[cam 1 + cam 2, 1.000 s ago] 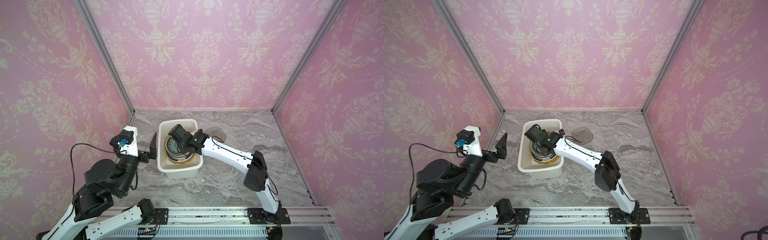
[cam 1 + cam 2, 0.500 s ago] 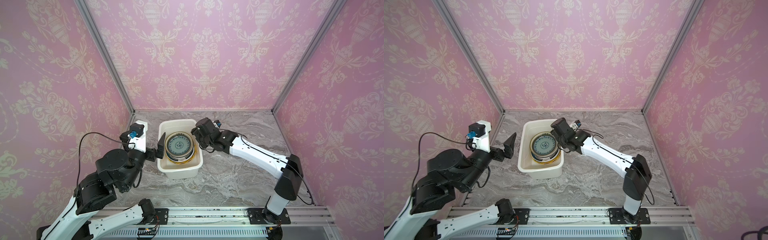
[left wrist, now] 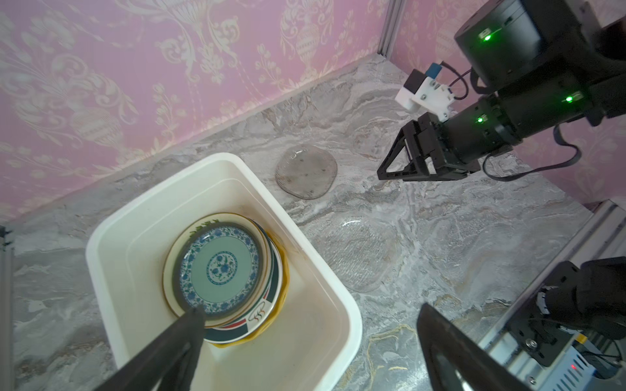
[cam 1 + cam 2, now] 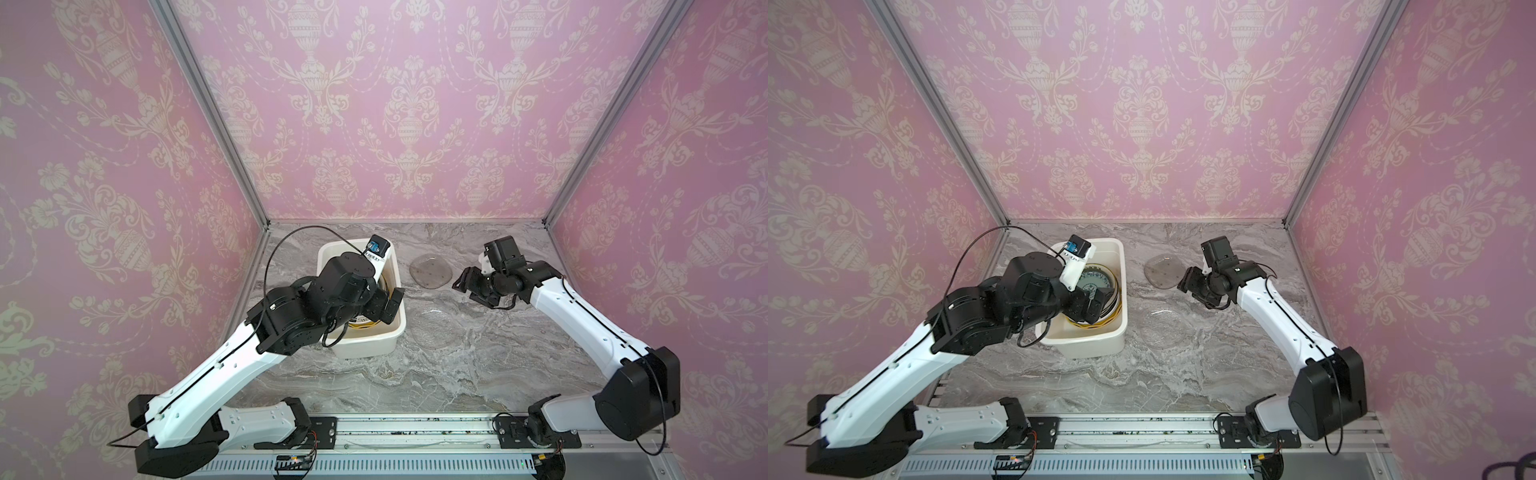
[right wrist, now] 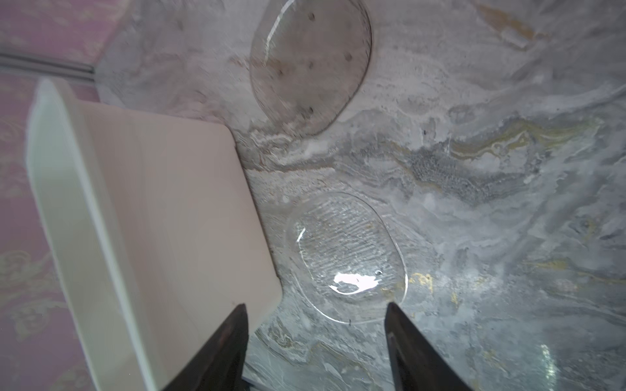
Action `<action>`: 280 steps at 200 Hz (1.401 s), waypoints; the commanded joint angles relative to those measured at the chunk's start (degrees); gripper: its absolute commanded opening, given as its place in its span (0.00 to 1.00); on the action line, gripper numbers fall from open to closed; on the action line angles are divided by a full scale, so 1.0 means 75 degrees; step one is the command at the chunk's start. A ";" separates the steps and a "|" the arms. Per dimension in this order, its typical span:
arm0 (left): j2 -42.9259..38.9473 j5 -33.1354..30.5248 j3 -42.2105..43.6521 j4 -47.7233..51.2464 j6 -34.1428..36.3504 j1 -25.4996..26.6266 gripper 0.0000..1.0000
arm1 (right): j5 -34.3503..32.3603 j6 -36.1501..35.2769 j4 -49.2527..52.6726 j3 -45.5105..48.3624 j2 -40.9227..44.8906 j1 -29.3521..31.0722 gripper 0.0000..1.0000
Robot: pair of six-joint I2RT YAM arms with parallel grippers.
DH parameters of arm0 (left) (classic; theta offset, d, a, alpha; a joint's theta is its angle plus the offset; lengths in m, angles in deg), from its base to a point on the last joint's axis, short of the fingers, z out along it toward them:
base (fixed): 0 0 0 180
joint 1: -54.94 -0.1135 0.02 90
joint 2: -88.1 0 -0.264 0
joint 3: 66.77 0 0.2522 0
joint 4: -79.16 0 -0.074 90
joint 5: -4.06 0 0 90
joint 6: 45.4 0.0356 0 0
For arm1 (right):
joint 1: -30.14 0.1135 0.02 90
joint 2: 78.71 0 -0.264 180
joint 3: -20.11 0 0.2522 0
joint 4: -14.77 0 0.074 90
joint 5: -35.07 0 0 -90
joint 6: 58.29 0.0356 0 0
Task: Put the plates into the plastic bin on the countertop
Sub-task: 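Move the right gripper toward the clear plates while the left reaches over the bin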
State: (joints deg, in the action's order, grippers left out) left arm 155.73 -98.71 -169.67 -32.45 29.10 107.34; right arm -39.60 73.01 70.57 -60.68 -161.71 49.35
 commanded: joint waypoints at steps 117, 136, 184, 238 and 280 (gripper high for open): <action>0.0267 0.3391 0.0836 -0.0437 -0.3231 -0.1394 0.99 | 0.0439 -0.2285 -0.0131 -0.0136 -0.2996 0.0004 0.40; 0.0303 0.3367 0.0851 -0.0464 -0.3233 -0.1424 0.99 | 0.0443 -0.2269 -0.0235 -0.0099 -0.2984 -0.0005 0.29; 0.0368 0.3217 0.0824 -0.0529 -0.3171 -0.1484 0.99 | 0.0362 -0.2339 -0.0180 -0.0099 -0.2778 0.0003 0.09; 0.0192 0.2983 0.0765 -0.0553 -0.3051 -0.1567 0.99 | 0.0086 -0.2321 0.0397 -0.0308 -0.2049 -0.0005 0.00; -0.0202 0.2333 0.0530 -0.0446 -0.2450 -0.1667 0.99 | -0.0262 -0.2068 0.1529 -0.1388 -0.1018 -0.0005 0.00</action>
State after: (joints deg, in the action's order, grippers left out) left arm 157.26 -76.44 -163.46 -36.49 6.71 95.62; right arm -39.36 55.92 75.31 -64.68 -174.58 49.35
